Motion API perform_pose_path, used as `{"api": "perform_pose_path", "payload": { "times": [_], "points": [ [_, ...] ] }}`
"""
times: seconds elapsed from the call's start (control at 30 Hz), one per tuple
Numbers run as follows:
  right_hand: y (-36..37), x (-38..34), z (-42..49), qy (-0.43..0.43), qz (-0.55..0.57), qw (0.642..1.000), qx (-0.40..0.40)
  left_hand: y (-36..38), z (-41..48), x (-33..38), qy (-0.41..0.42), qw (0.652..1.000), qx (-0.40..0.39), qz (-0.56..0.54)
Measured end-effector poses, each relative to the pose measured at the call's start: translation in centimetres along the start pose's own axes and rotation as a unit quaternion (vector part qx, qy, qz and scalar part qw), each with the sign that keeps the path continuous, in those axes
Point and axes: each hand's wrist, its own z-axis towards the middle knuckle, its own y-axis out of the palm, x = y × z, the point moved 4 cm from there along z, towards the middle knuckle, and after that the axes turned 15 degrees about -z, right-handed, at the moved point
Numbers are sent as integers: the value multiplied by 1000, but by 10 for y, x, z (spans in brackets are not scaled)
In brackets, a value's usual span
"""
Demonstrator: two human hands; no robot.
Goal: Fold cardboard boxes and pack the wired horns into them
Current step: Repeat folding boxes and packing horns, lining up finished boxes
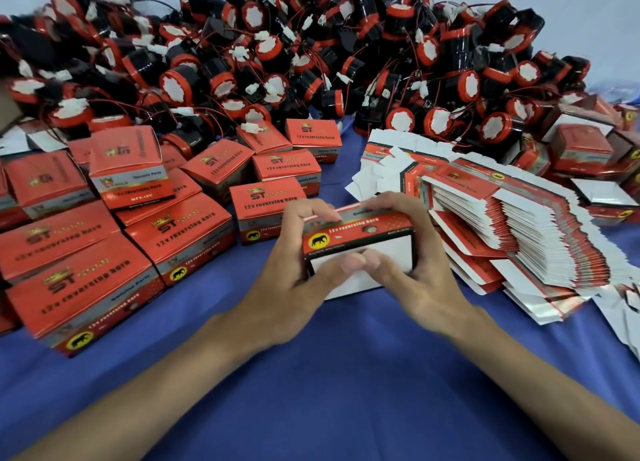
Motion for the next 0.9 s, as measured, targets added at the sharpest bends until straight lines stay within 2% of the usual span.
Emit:
{"api": "perform_pose_path", "payload": {
  "times": [0.1, 0.3, 0.43, 0.57, 0.67, 0.77, 0.9],
  "points": [
    [2, 2, -1, 27, 39, 999, -12, -1, -1, -5, -32, 999, 34, -27],
    [18, 14, 1, 145, 71, 985, -58, -9, 4, -10, -65, 988, 136, -18],
    [13, 7, 0, 132, 42, 990, -39, -7, 3, -4, -5, 990, 109, 85],
    [10, 1, -3, 108, 60, 992, -13, -4, 5, -7, -33, 996, 78, 29],
    [13, -3, -5, 100, 101, 989, -36, -4, 3, -7, -47, 997, 60, -25],
    [16, -2, -6, 136, 156, 975, -82, -3, 2, -1, -5, 998, 66, -1],
    [14, -8, 2, 152, 145, 976, -56, 1, 1, 7, 93, 988, 93, 76]
  ]
}}
